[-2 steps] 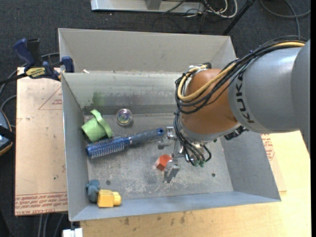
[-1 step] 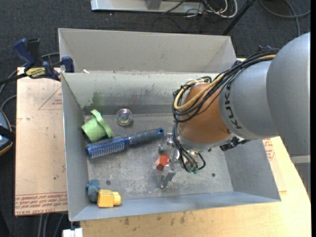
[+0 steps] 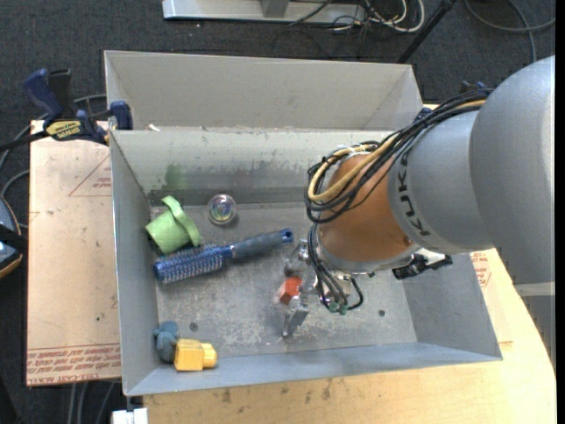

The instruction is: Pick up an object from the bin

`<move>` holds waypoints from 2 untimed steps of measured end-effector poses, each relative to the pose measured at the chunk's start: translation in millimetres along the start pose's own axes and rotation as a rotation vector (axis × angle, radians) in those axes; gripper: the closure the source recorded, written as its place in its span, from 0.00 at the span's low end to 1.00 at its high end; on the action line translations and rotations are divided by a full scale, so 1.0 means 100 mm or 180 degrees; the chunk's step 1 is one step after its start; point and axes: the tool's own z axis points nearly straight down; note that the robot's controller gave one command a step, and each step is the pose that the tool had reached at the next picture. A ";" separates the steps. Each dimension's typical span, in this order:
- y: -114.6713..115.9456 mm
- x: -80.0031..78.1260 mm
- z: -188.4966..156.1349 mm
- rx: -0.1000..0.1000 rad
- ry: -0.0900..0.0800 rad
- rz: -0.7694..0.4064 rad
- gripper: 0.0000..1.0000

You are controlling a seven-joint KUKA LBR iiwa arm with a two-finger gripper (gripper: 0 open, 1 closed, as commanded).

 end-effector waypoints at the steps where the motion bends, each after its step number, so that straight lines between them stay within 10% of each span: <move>1: 0.01 -0.02 -0.02 0.0008 0.0027 -0.0001 0.00; 2: -0.03 0.04 0.00 0.0002 0.0019 0.0662 0.00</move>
Offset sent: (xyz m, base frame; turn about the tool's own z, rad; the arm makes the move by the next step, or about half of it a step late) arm 0.0000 0.0000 0.0000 -0.0001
